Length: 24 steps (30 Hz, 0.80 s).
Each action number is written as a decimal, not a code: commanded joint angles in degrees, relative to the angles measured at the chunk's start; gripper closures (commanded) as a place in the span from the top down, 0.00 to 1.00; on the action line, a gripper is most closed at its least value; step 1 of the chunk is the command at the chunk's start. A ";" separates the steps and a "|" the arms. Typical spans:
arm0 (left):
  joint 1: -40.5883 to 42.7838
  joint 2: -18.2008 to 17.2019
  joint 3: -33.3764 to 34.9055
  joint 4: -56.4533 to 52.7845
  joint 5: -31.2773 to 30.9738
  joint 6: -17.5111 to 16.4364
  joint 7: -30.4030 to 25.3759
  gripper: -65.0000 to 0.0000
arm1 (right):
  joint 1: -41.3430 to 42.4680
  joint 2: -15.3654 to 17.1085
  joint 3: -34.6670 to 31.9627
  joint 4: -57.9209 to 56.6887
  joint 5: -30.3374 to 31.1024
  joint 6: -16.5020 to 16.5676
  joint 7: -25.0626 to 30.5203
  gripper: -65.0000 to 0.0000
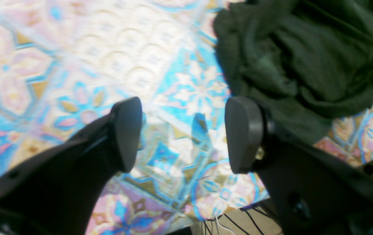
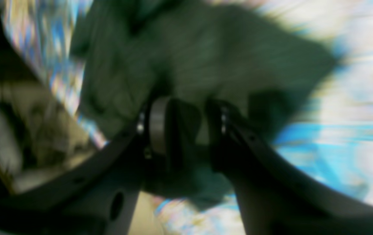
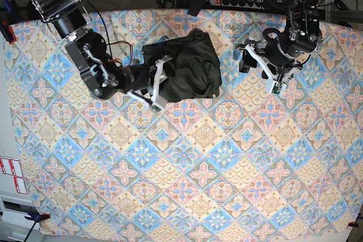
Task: Fold the T-shirt properly
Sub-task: 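Grasp the folded bundle's edges with both grippers, then fold the bundle over with the left gripper toward the right gripper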
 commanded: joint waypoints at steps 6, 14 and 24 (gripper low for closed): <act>-0.58 -0.07 -3.55 0.87 -1.09 -0.27 -0.75 0.57 | 4.50 -0.06 -9.59 2.24 1.26 0.45 0.57 0.29; -0.41 1.52 -3.20 0.96 -1.27 -0.27 -0.75 0.57 | 5.20 -0.15 -11.26 7.17 1.26 0.45 0.57 0.29; -0.49 1.52 -4.08 1.75 -1.00 -0.27 -0.75 0.57 | 5.91 -4.54 -12.49 6.90 1.26 0.45 0.22 0.29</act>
